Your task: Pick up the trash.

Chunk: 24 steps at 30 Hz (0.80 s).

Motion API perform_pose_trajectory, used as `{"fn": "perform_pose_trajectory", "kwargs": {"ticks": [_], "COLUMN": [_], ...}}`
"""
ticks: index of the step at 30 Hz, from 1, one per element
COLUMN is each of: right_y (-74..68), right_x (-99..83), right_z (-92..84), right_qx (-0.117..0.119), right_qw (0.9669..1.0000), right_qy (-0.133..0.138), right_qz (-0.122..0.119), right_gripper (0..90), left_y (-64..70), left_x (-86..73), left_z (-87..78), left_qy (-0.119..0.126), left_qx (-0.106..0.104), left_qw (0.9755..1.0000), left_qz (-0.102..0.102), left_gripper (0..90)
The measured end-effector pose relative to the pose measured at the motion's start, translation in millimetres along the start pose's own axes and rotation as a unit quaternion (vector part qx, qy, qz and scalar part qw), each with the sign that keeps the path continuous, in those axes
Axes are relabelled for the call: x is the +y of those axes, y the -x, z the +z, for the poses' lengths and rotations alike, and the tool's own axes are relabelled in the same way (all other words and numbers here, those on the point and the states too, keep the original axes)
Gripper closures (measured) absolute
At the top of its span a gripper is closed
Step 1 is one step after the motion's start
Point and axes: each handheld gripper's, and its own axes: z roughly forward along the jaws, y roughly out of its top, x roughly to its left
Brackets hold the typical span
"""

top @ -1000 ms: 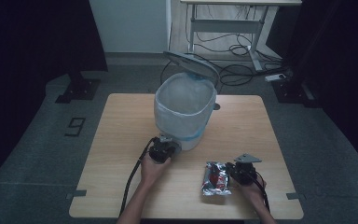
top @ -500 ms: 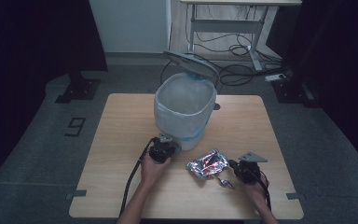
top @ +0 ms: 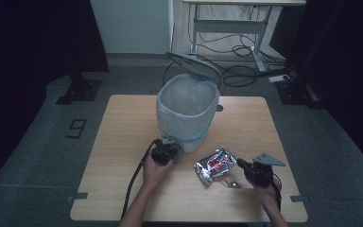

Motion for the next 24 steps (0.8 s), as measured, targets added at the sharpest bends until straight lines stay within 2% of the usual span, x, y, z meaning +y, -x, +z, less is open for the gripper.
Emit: {"fn": "perform_pose_trajectory", "kwargs": {"ticks": [14, 24], "right_y": [4.4, -2.2], "right_x": [16.5, 25.1], "right_z": [-29.5, -39.0], "right_qx": [0.005, 0.012], "right_qw": [0.9984, 0.9967], "right_qy": [0.056, 0.080], "right_qz": [0.009, -0.003], "right_gripper": [90.0, 90.0], "left_y": [0.3, 0.1], "left_x": [0.6, 0.7], "left_z": [0.1, 0.0], "left_qy": [-0.002, -0.002], "left_qx": [0.000, 0.000], "left_qw": [1.0000, 1.0000], "left_qz": [-0.001, -0.001], "left_gripper": [90.0, 90.0]}}
